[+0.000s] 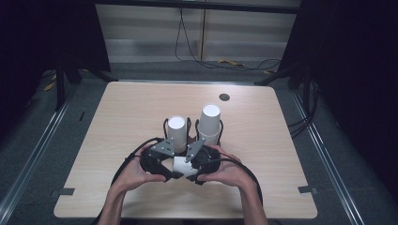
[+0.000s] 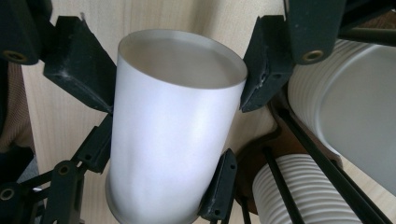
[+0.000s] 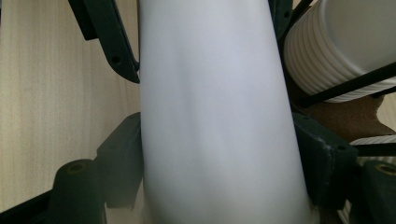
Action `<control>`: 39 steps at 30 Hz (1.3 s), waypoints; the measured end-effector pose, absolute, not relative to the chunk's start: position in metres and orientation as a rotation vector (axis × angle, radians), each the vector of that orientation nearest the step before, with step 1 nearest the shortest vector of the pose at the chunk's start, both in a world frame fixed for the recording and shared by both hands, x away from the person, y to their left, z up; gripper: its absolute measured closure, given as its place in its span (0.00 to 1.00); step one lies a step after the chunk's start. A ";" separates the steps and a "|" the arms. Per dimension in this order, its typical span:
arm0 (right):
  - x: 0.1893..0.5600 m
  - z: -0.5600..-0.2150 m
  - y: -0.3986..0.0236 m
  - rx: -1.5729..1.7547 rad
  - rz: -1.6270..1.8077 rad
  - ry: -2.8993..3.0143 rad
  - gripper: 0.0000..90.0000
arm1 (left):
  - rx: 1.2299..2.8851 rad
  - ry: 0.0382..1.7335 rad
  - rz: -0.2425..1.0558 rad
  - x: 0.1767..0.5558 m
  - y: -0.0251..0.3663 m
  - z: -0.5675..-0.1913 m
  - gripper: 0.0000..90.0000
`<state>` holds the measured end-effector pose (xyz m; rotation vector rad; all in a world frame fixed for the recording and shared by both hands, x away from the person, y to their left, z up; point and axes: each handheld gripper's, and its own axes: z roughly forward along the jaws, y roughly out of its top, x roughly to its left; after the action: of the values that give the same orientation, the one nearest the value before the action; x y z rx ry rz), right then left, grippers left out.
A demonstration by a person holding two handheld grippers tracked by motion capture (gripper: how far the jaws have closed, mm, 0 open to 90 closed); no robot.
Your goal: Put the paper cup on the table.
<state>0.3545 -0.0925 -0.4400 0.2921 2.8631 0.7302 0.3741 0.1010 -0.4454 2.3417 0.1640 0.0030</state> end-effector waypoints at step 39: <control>0.354 -0.441 -0.101 0.331 0.879 2.796 0.15 | 2.292 0.173 -0.025 0.371 0.106 -0.445 0.38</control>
<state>0.3539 -0.1014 -0.4405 0.3311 2.7963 0.8792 0.3713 0.1063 -0.4446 2.2924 0.1734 -0.0255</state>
